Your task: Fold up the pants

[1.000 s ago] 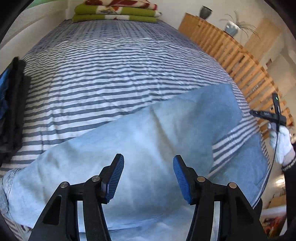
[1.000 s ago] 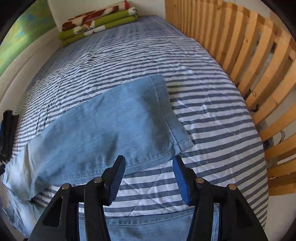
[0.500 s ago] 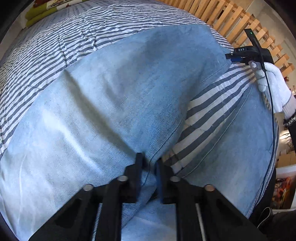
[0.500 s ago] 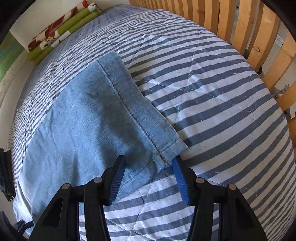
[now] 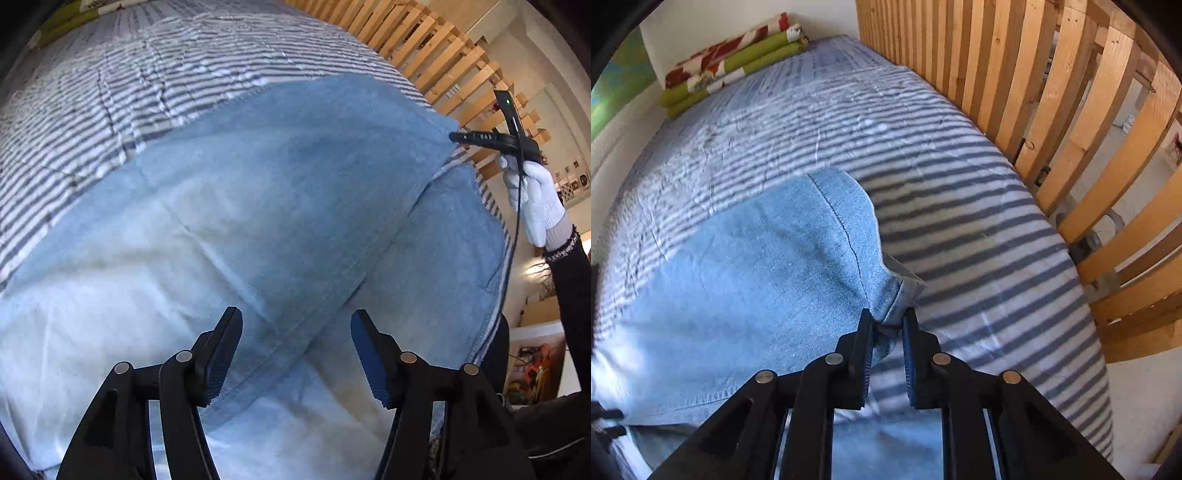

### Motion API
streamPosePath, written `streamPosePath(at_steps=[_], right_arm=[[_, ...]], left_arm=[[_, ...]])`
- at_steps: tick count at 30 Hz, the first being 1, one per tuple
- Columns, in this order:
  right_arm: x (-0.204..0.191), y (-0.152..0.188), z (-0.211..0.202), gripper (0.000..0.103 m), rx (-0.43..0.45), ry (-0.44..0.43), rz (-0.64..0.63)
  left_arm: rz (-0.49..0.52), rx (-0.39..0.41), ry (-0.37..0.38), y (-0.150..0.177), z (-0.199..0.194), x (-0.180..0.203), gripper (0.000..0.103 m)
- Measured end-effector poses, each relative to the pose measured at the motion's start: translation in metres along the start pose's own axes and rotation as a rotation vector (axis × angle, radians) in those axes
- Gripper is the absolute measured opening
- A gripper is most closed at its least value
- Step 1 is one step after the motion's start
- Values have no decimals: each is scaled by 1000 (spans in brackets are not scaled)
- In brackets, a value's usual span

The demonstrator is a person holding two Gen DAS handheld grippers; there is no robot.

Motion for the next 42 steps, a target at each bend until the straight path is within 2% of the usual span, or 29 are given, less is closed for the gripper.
streamPosePath(at_steps=[2,5,7,10,12,16,18,23,27,29,30,31,32,33,34,36,42], right_arm=[[0,7,4,33,-59,-9,-68],[8,-6,1,36,11,5,-56],[10,-25,9,40,32,-48,4],[-3,-52,35,44,28,-132,50],[-12,-67,54,46,29,-136,47],[-24,-87,93,48,-3,-188,111],[-27,-95,110,50,-18,-196,127],[-30,-112,146,52,-37,-208,173],[-45,-117,159,57,-30,-250,149],[-56,-116,157,54,-29,-266,118],[-63,-114,154,47,-29,-277,91],[-69,-111,151,23,-29,-276,60],[-75,-108,147,18,-23,-250,18],[-79,-106,142,14,1,-216,-24],[-82,-105,137,8,13,-194,-52],[-80,-108,123,5,55,-172,-59],[-70,-150,57,4,281,-143,-1]], left_arm=[[-20,43,-47,-10,-8,-17,65],[-100,108,-137,-33,-16,-61,65],[-157,133,-185,-48,-17,-91,65],[-198,124,-222,-65,-6,-127,69],[-190,116,-268,-71,1,-143,69],[-179,81,-283,-74,18,-161,73],[-168,66,-306,-73,24,-167,73],[-154,27,-307,-69,40,-177,74],[-115,42,-329,-69,45,-176,74],[-113,62,-354,-67,45,-175,74],[-98,71,-369,-66,44,-173,71],[-73,80,-382,-64,44,-170,59],[-52,89,-385,-63,42,-166,49],[-36,92,-388,-62,39,-162,29],[-24,92,-401,-62,36,-160,19],[-33,101,-395,-62,29,-157,5],[-3,181,-439,-84,8,-142,4]])
Point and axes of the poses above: each gripper's, at about its wrist camera, not at the fingertips, and z roughly the way its jaws point, x to its right, y to its underside, the point moved 3 cm from there along z, roughly the way its jaws point, and after that the axes turned 13 degrees about x, right-handed, at the moved point
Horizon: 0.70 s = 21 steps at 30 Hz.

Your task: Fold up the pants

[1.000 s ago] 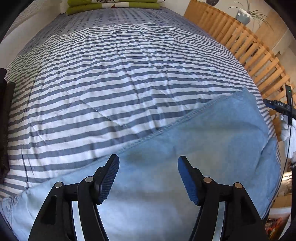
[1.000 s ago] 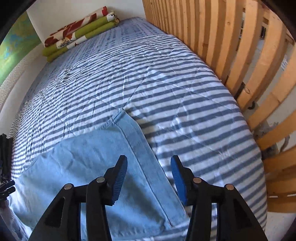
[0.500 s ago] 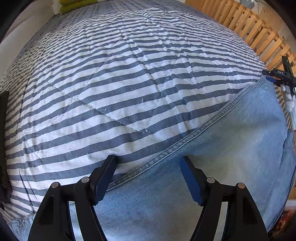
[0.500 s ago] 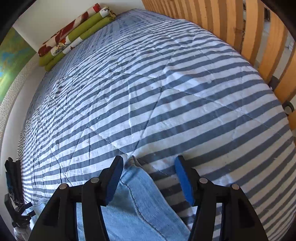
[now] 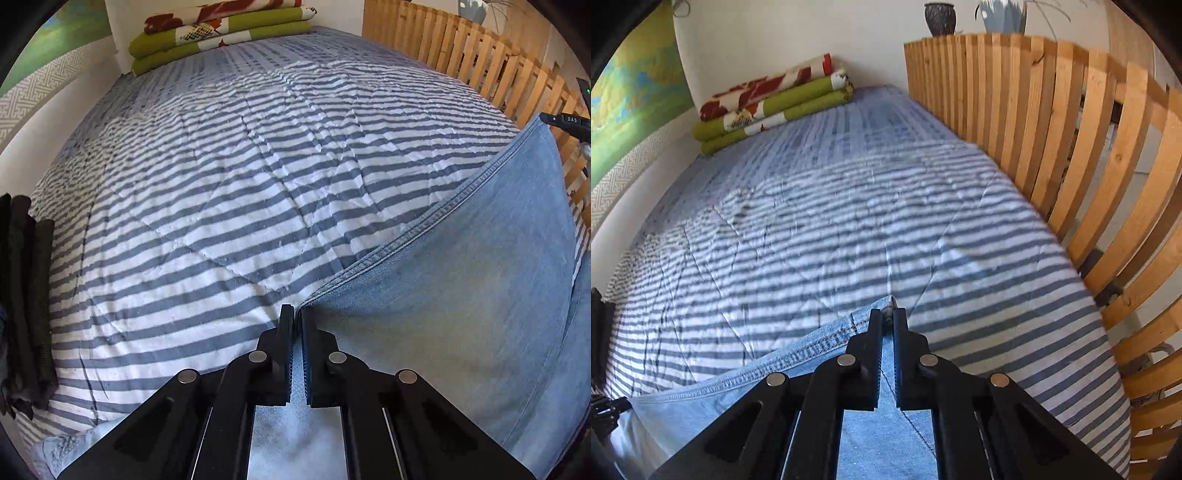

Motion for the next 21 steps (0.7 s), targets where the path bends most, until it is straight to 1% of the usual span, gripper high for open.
streamPosePath(at_steps=[2,3,4,5,6,7,8,9,10,11,13,14,17,18,19,20,21], right_arm=[[-8,-16,-10,4,68,41,-46],[-12,-23,-14,4,108,64,-65],[-13,-29,-14,2,136,88,-72],[-11,-32,-12,0,159,163,-83],[-9,-34,-5,0,170,246,-110],[-6,-33,5,0,142,286,-134],[-2,-28,16,2,78,261,-120],[2,-23,24,2,16,204,-73],[6,-17,25,2,-9,160,-30],[6,-11,23,2,-24,116,-17],[-2,3,19,3,-62,67,-30],[-8,11,16,3,-88,39,-28],[-41,37,-3,4,-156,-88,-14],[-56,42,-12,5,-165,-126,-31],[-75,49,-21,9,-170,-160,-57],[-97,55,-32,13,-172,-195,-91],[-119,59,-42,16,-174,-232,-129]], left_arm=[[16,45,-41,-14,1,3,5],[9,42,-62,-20,7,1,10],[-17,-1,-54,-22,16,-1,19],[-49,-50,-16,-23,20,-2,23],[-76,-34,-2,-24,16,-6,24],[-87,-6,-8,-26,8,-11,24],[-93,9,-8,-23,-2,-16,24],[-109,17,-11,-19,-10,-26,24],[-138,21,-25,-14,-21,-39,24],[-169,23,-39,-8,-33,-53,24],[-225,42,-69,6,-63,-84,24],[-258,66,-98,14,-83,-102,24],[-372,107,-137,45,-138,-158,24],[-409,109,-152,58,-155,-175,29],[-442,107,-159,72,-171,-193,39],[-471,111,-173,87,-187,-211,44],[-493,115,-203,102,-202,-228,55]])
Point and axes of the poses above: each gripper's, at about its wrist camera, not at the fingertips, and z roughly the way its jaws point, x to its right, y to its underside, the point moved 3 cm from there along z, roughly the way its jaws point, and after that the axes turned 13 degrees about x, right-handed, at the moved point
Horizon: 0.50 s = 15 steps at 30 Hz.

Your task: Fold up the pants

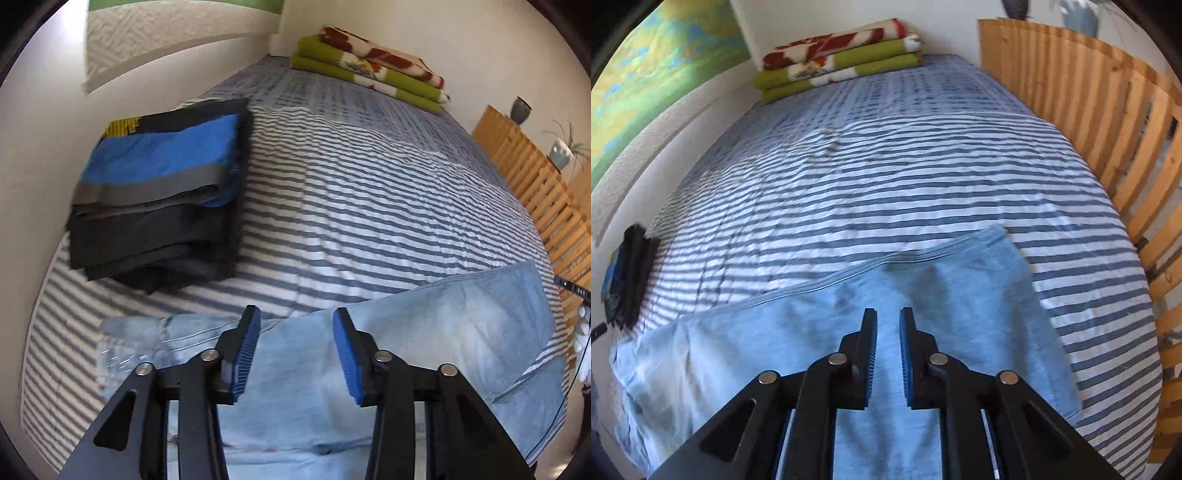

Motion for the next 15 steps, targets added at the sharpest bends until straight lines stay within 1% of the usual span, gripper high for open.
streamPosePath(at_steps=[1,2,3,5,8,10,12,14,15], right_arm=[[-26,2,-4,21,-1,-33,-48],[-52,3,-8,25,1,-60,-97],[-78,5,-12,27,3,-85,-144],[-128,7,-16,34,4,-128,-233],[-197,11,-11,37,-13,-194,-315],[-237,18,-2,38,-42,-224,-359],[-275,28,12,40,-71,-243,-429],[-309,43,27,41,-102,-243,-509],[-324,51,34,41,-112,-236,-540]], left_arm=[[-14,4,-36,3,-9,-23,58],[-40,4,-62,7,-17,-47,58],[-76,4,-74,10,-23,-69,58],[-165,-3,-88,17,-29,-112,58],[-255,-20,-92,28,-26,-161,60],[-308,-33,-69,36,-17,-183,63],[-350,-75,-24,47,-3,-195,66],[-319,-93,-40,58,3,-196,66],[-288,-89,-30,63,0,-194,66]])
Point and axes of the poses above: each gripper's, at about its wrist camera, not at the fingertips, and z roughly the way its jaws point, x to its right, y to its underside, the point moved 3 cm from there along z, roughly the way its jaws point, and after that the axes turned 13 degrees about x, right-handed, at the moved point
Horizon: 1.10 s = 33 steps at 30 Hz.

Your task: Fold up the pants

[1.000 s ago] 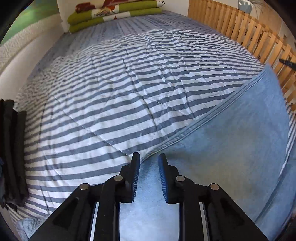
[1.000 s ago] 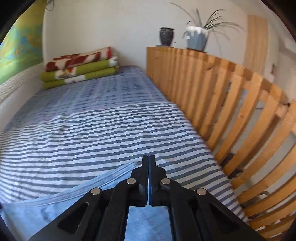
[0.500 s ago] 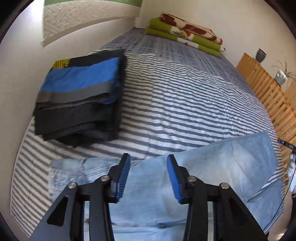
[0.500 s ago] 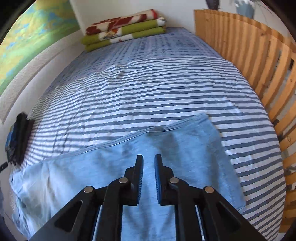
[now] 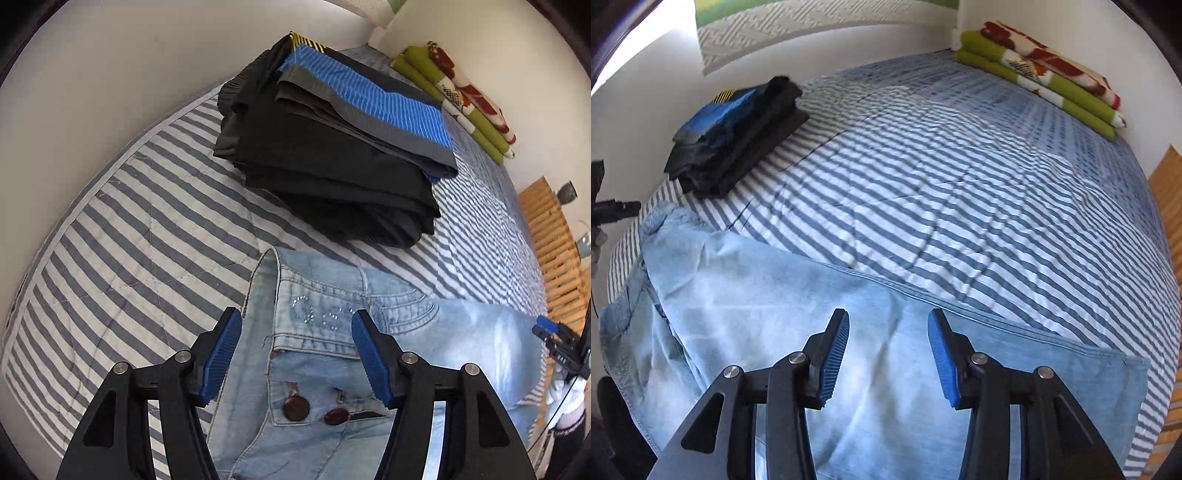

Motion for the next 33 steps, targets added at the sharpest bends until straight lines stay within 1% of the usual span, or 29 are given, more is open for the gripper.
streamPosePath(at_steps=[1,3,5,6,7,9,11,14,17,18,20,22,24,26,27,28,29,30,33], right_arm=[[-13,1,7,41,-8,3,-17],[-39,4,13,41,-24,-59,-24],[-62,10,8,41,-26,-119,-35],[-73,16,3,41,-26,-142,-35],[-83,22,-3,41,-26,-161,-30],[-98,37,-16,41,-31,-210,3],[-113,55,-30,41,-44,-268,27],[-141,85,-58,41,-48,-346,0],[-172,116,-85,41,-62,-430,-34],[-184,128,-92,41,-74,-451,-50],[-208,150,-104,41,-96,-486,-99],[-229,171,-111,41,-109,-498,-166],[-245,188,-115,41,-121,-493,-227],[-257,202,-113,41,-145,-499,-244],[-262,207,-110,41,-159,-497,-250],[-267,211,-106,41,-165,-484,-265],[-272,213,-103,41,-164,-472,-282],[-276,214,-100,41,-161,-461,-299],[-283,215,-91,41,-170,-445,-316]], left_arm=[[26,-2,4,6,-4,-1,66],[31,-2,-1,23,-19,-10,66],[21,-9,1,43,-41,-25,66],[14,-8,-11,54,-54,-33,66],[4,-12,-7,68,-67,-41,66],[-26,-31,28,98,-88,-56,66],[-50,-68,54,131,-104,-65,66],[-66,-107,75,166,-114,-73,66],[-127,-114,136,181,-117,-77,66],[-132,-117,141,184,-117,-77,66],[-123,-112,129,185,-116,-79,66],[-150,-110,138,189,-118,-85,66],[-182,-107,164,187,-119,-89,66],[-181,-110,177,188,-117,-87,64],[-158,-105,173,189,-118,-84,62],[-132,-102,176,189,-118,-79,50],[-114,-104,182,189,-119,-76,41],[-107,-107,177,189,-118,-74,20],[-63,-93,162,187,-118,-67,10]])
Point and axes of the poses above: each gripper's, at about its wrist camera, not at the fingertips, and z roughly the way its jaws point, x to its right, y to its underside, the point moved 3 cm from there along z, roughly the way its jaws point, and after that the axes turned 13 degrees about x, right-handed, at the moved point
